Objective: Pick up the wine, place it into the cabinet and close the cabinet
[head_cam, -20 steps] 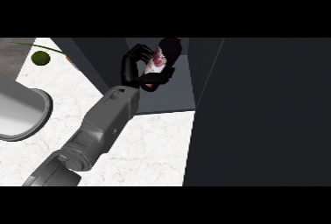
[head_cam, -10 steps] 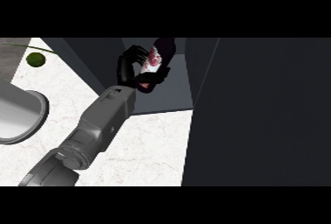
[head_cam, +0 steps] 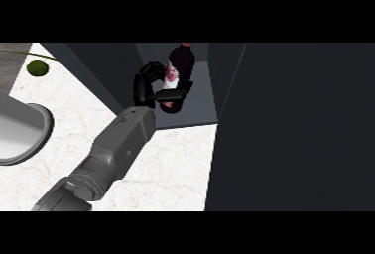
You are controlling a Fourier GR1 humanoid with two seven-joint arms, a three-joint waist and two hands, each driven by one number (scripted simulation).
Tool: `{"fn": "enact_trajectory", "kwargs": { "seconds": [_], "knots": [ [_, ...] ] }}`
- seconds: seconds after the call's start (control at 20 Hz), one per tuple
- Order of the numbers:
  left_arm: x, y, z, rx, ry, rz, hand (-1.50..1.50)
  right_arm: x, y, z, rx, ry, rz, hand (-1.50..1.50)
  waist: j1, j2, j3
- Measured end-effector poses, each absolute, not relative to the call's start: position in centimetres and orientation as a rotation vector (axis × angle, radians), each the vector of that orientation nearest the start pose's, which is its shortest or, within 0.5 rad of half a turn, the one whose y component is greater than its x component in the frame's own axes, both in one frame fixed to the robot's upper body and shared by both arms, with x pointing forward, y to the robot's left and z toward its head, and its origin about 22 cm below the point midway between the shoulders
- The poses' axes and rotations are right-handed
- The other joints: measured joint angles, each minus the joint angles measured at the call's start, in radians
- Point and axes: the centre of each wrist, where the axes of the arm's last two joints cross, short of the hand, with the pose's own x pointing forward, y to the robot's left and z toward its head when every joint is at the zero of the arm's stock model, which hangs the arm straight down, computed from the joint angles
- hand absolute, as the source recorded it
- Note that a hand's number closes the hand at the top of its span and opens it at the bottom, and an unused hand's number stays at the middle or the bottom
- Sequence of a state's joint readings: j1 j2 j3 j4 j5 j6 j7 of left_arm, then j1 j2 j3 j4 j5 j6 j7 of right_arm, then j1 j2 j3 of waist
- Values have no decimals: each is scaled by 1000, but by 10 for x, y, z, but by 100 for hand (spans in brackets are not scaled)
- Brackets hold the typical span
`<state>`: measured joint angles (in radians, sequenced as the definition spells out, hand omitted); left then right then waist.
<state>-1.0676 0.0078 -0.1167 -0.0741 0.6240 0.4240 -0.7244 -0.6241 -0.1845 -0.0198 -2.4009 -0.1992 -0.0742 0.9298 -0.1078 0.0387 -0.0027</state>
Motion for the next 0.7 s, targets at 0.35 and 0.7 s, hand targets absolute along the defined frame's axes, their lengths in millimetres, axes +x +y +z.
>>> {"fn": "enact_trajectory", "kwargs": {
  "seconds": [0.35, 0.7],
  "knots": [
    [401, 127, -28, 116, -1637, 251, 150, 177, -191, 289, 289, -2016, 328, -150, -22, -1, -1],
    [385, 137, -52, 80, -1600, 289, 150, 180, -188, 286, 323, -2009, 342, -150, -48, 0, -2]
  ]
}}
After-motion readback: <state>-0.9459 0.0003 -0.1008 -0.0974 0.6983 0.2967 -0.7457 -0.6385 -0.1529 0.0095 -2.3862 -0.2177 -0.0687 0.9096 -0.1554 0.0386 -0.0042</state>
